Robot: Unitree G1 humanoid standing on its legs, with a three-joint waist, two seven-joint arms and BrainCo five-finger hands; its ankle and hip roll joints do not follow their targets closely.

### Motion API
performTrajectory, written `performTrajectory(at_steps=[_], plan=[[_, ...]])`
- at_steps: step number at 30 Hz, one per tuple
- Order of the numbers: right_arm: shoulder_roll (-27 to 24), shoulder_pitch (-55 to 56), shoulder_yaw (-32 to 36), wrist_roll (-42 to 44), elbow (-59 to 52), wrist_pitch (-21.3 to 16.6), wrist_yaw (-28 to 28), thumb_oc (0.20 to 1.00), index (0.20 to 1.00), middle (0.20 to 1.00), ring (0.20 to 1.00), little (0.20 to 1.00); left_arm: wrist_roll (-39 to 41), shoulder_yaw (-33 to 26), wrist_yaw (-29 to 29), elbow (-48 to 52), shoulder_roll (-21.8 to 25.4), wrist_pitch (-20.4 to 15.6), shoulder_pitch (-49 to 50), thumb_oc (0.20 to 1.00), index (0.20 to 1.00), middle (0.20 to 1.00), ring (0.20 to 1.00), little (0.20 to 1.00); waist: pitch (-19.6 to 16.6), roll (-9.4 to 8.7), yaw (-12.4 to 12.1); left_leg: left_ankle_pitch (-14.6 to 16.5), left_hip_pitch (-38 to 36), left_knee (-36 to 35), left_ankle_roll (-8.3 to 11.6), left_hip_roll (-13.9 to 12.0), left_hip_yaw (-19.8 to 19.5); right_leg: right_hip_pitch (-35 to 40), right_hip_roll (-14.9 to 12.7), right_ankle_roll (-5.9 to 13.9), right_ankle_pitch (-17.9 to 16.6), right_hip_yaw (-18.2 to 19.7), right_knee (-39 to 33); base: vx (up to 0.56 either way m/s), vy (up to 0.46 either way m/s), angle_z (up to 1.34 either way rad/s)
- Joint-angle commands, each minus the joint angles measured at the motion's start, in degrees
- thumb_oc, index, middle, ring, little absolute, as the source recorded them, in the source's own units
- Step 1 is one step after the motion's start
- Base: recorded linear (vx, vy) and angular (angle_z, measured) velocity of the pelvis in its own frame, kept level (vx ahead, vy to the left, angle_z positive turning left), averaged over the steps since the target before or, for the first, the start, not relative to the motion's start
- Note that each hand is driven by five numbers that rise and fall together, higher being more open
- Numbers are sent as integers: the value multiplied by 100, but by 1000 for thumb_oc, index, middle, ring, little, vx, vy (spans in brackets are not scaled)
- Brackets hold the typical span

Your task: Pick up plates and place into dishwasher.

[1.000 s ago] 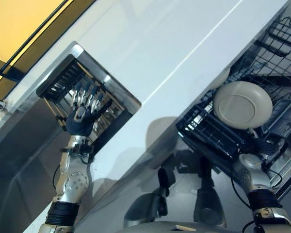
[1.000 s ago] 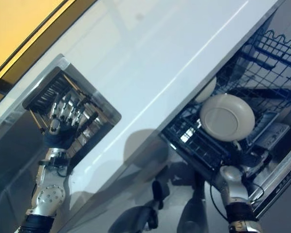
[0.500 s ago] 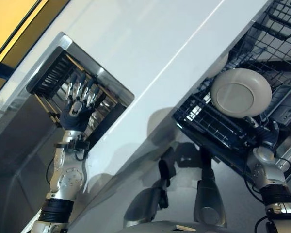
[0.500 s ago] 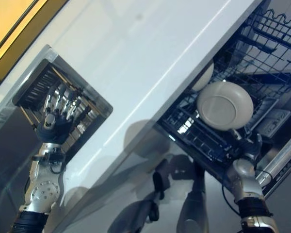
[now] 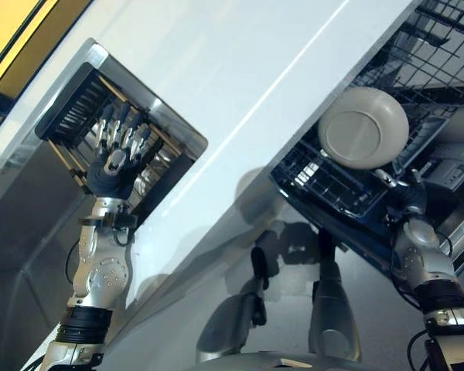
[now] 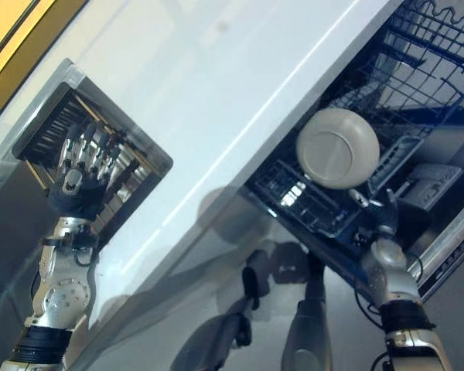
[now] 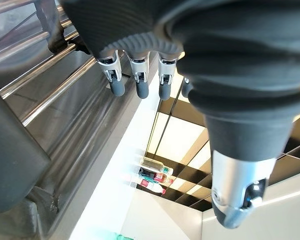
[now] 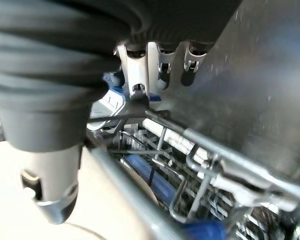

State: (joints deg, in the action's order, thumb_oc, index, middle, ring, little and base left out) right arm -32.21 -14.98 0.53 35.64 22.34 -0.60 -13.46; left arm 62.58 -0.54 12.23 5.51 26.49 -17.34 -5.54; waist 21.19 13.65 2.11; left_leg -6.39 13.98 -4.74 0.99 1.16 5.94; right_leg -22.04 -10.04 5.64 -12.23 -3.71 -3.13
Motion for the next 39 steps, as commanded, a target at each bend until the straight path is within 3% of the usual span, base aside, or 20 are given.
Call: performTrajectory(at_steps=[1,13,22,32,39], plan=[[405,-888,-1028,-353,-1226,-81,1055,1000,1000,1000,1000,1000,45,790,-21,-634,-761,-487,-566,1000,1000,1000,1000,1000,691,-277,-132,-73,527,169,-127,-77,-295,-292,-137,52,699,136,1077,0,0,0],[502,-2193,-1819,-601,-1951,222,1682,1000,1000,1000,1000,1000,52,808,-112,-738,-644,-363,-874,1000,1000,1000,1000,1000,582,-485,-437,-52,486,231,-161,-54,-402,-92,-164,43,783,-133,1069,0,-13,7],[560,-2250,-1988,-643,-2122,303,2002,1000,1000,1000,1000,1000,142,656,5,-791,-539,-164,-903,1000,1000,1000,1000,1000,392,-678,-577,3,337,220,-184,-64,-442,135,-151,50,835,-284,1032,-3,-14,9],[415,-1593,-1696,-617,-2342,-31,2474,1000,1000,1000,1000,1000,115,435,152,-815,-410,14,-744,1000,1000,1000,1000,1000,-76,-1017,-565,158,-98,150,-152,-139,-450,713,-31,74,877,-351,757,-6,-60,7],[274,323,-636,-1051,-2502,-334,2486,1000,1000,1000,1000,1000,-51,-190,344,-637,-537,301,-22,1000,1000,1000,1000,1000,-782,-1253,-383,279,-682,57,-90,-225,-421,1383,142,61,995,-207,532,62,-50,16]])
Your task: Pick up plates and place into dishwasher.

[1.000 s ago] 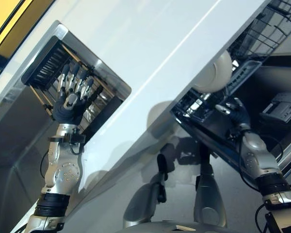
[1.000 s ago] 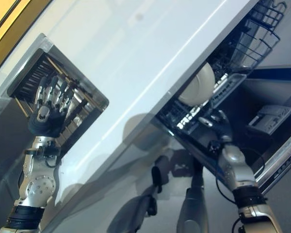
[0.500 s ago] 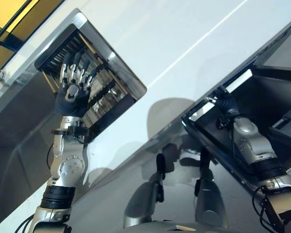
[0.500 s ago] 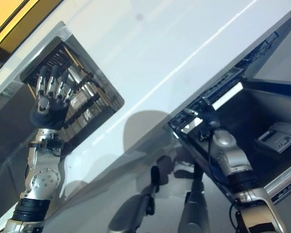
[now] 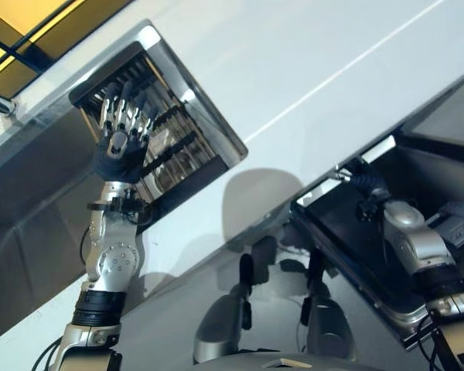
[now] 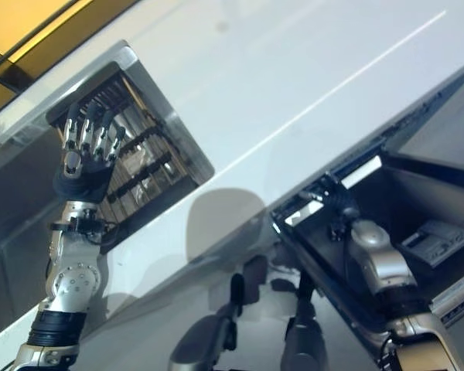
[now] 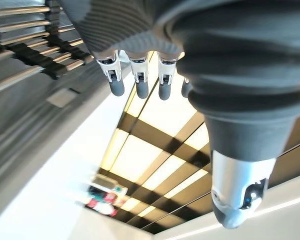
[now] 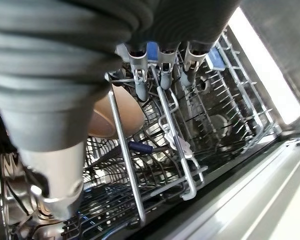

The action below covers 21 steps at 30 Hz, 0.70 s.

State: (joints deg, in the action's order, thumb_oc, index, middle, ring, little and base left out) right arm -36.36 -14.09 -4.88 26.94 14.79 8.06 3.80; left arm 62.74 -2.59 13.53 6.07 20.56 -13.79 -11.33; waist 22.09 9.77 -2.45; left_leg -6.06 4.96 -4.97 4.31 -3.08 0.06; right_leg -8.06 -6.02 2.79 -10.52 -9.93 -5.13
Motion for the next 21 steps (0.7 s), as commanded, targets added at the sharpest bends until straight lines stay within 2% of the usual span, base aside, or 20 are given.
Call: performTrajectory(at_steps=[1,5,10,21], plan=[[682,545,81,-205,-1787,-1235,815,1000,1000,1000,1000,1000,-98,-85,228,-650,39,16,687,1000,1000,1000,1000,1000,-974,-900,108,259,139,70,-416,182,181,65,-237,341,843,442,717,85,-60,17],[769,1496,692,-453,-1884,-1262,927,1000,1000,1000,1000,1000,-211,-447,318,-556,-66,283,1124,1000,1000,1000,1000,1000,-1399,-1024,272,348,-173,56,-395,129,252,362,-169,350,900,569,665,112,-52,-14],[765,2034,1270,-501,-2012,-1140,986,1000,1000,1000,1000,1000,-270,-720,476,-502,-100,559,1388,1000,1000,1000,1000,1000,-1737,-1113,441,531,-589,19,-379,107,365,733,-100,381,974,748,570,88,-41,-10],[928,2569,1702,-558,-2167,-879,1033,1000,1000,1000,1000,1000,-287,-1020,642,-432,-117,943,1735,1000,1000,1000,1000,1000,-2059,-1152,618,777,-1106,-3,-366,77,567,1196,-55,415,998,863,388,51,-22,-12]])
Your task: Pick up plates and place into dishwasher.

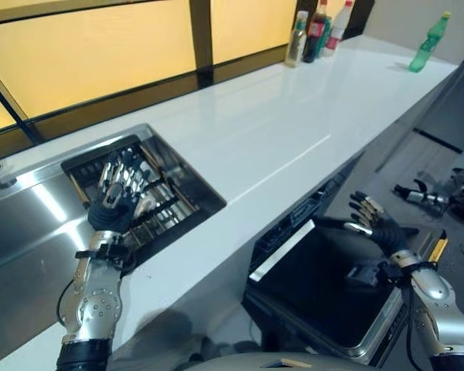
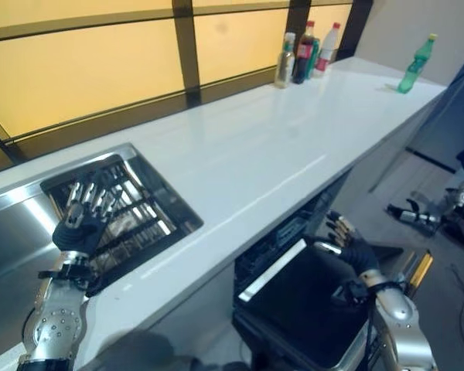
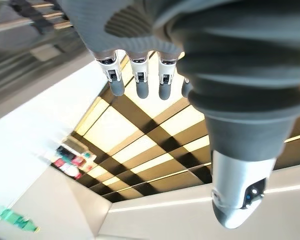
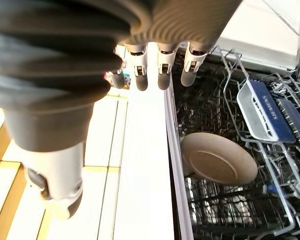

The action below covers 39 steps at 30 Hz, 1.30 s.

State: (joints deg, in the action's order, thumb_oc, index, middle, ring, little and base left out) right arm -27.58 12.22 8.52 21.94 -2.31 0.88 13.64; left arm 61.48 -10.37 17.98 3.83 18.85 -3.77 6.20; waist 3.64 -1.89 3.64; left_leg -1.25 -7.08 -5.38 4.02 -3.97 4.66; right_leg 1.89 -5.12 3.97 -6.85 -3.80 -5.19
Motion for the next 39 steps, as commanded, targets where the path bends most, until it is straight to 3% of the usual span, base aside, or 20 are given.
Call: performTrajectory(at_steps=[1,5,9,14,20,25,26,27,29,36,39], plan=[[40,-31,384,-116,-484,-146,8,1000,1000,1000,1000,1000,-166,-251,172,-198,68,-47,-21,1000,1000,1000,1000,1000,-220,11,26,303,87,38,-333,159,126,207,-144,299,637,250,396,2,-18,-8],[-69,-22,529,-186,-554,-212,-722,1000,1000,1000,1000,1000,-164,-286,150,-219,147,4,-81,1000,1000,1000,1000,1000,-204,15,82,323,43,38,-327,141,172,211,-148,303,657,240,438,-8,-13,-3],[145,24,756,-820,-490,-261,-2441,1000,1000,1000,1000,1000,-224,-318,132,-271,105,-58,-69,1000,1000,1000,1000,1000,-215,90,171,369,4,38,-354,153,205,200,-146,310,678,314,468,-6,-2,-7],[470,391,921,-2423,-159,518,-4578,1000,1000,1000,1000,1000,-237,-489,198,-256,34,-66,197,1000,1000,1000,1000,1000,-228,278,311,440,-65,38,-426,222,276,150,-193,354,676,446,512,23,49,-10],[712,611,948,-2695,576,972,-5697,1000,1000,1000,1000,1000,-287,-557,130,-237,-38,-43,349,1000,1000,1000,1000,1000,-73,578,469,488,-121,40,-536,365,304,-26,-357,420,707,580,802,17,109,-12],[678,797,1003,-2865,1053,889,-6228,1000,1000,1000,1000,1000,-130,-483,-30,-175,-162,-116,420,1000,1000,1000,1000,1000,125,990,660,542,-63,218,-621,587,327,-280,-497,434,806,793,1231,-24,196,-10],[653,842,1014,-2851,1164,861,-6319,922,922,922,922,922,-84,-468,-41,-188,-185,-131,429,1000,1000,1000,1000,1000,178,1077,701,573,-31,309,-633,639,339,-325,-518,421,807,837,1313,-39,166,-9],[630,862,1026,-2833,1245,818,-6387,514,514,514,514,514,-65,-446,-52,-209,-201,-156,426,1000,1000,1000,1000,1000,214,1135,728,602,-1,379,-643,672,355,-365,-529,414,810,874,1379,-41,151,-12],[576,946,1009,-2877,1530,615,-6521,200,200,200,200,200,42,-366,-108,-254,-221,-177,390,1000,1000,1000,1000,1000,316,1285,834,689,30,544,-675,782,359,-444,-582,395,847,946,1602,-41,165,-21],[480,1156,848,-2880,2314,98,-6586,200,200,200,200,200,230,-187,-156,-385,-219,-220,301,1000,1000,1000,1000,1000,498,1490,1039,915,73,914,-742,925,554,-819,-616,338,838,938,2534,-35,69,-21],[385,1242,729,-2744,2960,-227,-6345,200,200,200,200,200,207,-84,-273,-381,-374,-301,335,1000,1000,1000,1000,1000,628,1543,1059,1149,112,1396,-777,923,906,-1011,-776,265,1115,611,3016,-7,10,-55]])
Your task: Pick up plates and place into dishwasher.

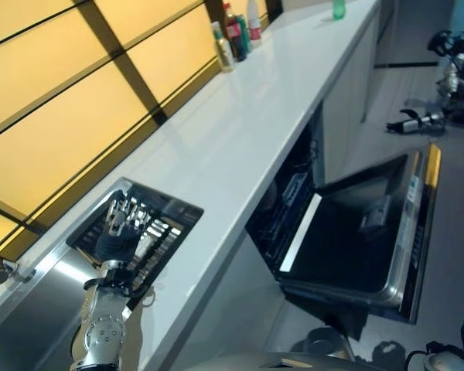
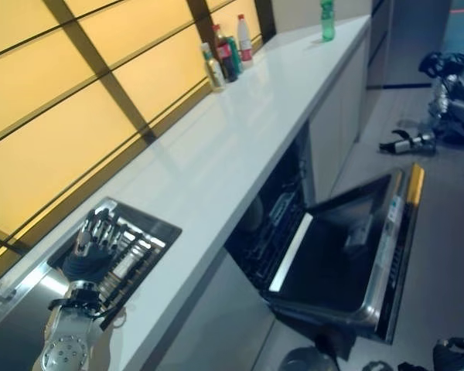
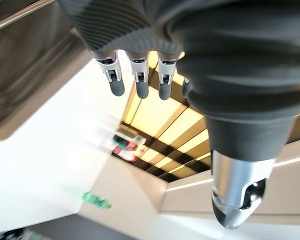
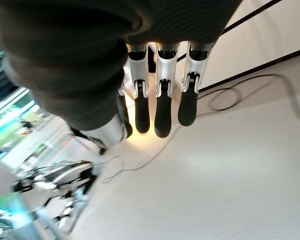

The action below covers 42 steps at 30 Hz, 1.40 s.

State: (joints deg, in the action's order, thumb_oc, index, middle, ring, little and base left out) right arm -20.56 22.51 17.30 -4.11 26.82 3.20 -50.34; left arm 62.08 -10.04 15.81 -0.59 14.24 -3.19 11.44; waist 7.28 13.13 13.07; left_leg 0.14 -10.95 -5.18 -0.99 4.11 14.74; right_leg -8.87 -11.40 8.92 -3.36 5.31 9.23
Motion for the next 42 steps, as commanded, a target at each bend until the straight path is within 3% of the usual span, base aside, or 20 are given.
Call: performTrajectory(at_steps=[1,4,8,15,21,26,31,36,42], plan=[[-360,192,-183,-73,242,-539,127,200,200,200,200,200,123,-80,-72,72,50,-410,-193,1000,1000,1000,1000,1000,300,58,119,1097,548,1564,-287,103,-17,63,-230,-254,837,-352,1562,-41,-24,-71],[-488,113,-232,131,774,-691,222,200,200,200,200,200,193,61,-91,103,33,-456,-285,1000,1000,1000,1000,1000,424,174,183,1331,767,2112,-287,120,-58,11,-161,-316,1212,-246,1776,-56,-32,-51],[-787,-228,-650,374,1227,-701,445,200,200,200,200,200,307,404,-168,-7,45,-623,-523,1000,1000,1000,1000,1000,734,306,234,1872,1348,3392,-354,122,-65,-592,-338,-533,1709,-218,3075,-88,-38,-20],[-1522,-1256,-1281,547,1254,-813,953,200,200,200,200,200,655,999,-316,-122,46,-861,-1047,1000,1000,1000,1000,1000,1254,720,258,2059,2324,4383,-362,359,45,-1751,-386,-826,2091,88,4158,-135,4,-1],[-2084,-2122,-1744,372,744,-710,1320,200,200,200,200,200,709,1520,-434,98,26,-925,-1079,1000,1000,1000,1000,1000,1481,948,89,1798,2543,4239,-279,536,-40,-2025,-475,-913,2110,128,4205,-15,31,3],[-2174,-2284,-1812,176,60,-598,1679,200,200,200,200,200,690,1621,-613,308,-107,-884,-908,1000,1000,1000,1000,1000,1411,988,-53,1606,2408,3914,-246,612,-180,-1933,-565,-925,2044,70,4053,102,47,15],[-2139,-2098,-1798,-145,-854,-479,2686,200,200,200,200,200,664,1578,-645,468,-217,-729,-608,1000,1000,1000,1000,1000,1292,964,-156,1503,2269,3670,-237,644,-326,-1794,-631,-911,2051,-6,3925,115,28,5],[-1980,-2124,-2207,-515,-1886,-736,3885,200,200,200,200,200,703,1551,-425,414,-226,-787,-553,1000,1000,1000,1000,1000,1390,886,-227,1424,2344,3584,-220,622,-399,-1856,-631,-895,2064,-77,3888,-22,-14,10],[-2145,-2399,-2807,-559,-2931,-921,4723,200,200,200,200,200,732,1669,-288,278,-236,-935,-582,1000,1000,1000,1000,1000,1490,806,-293,1335,2361,3493,-167,576,-438,-1870,-588,-843,2046,-90,3801,-4,-1,3]])
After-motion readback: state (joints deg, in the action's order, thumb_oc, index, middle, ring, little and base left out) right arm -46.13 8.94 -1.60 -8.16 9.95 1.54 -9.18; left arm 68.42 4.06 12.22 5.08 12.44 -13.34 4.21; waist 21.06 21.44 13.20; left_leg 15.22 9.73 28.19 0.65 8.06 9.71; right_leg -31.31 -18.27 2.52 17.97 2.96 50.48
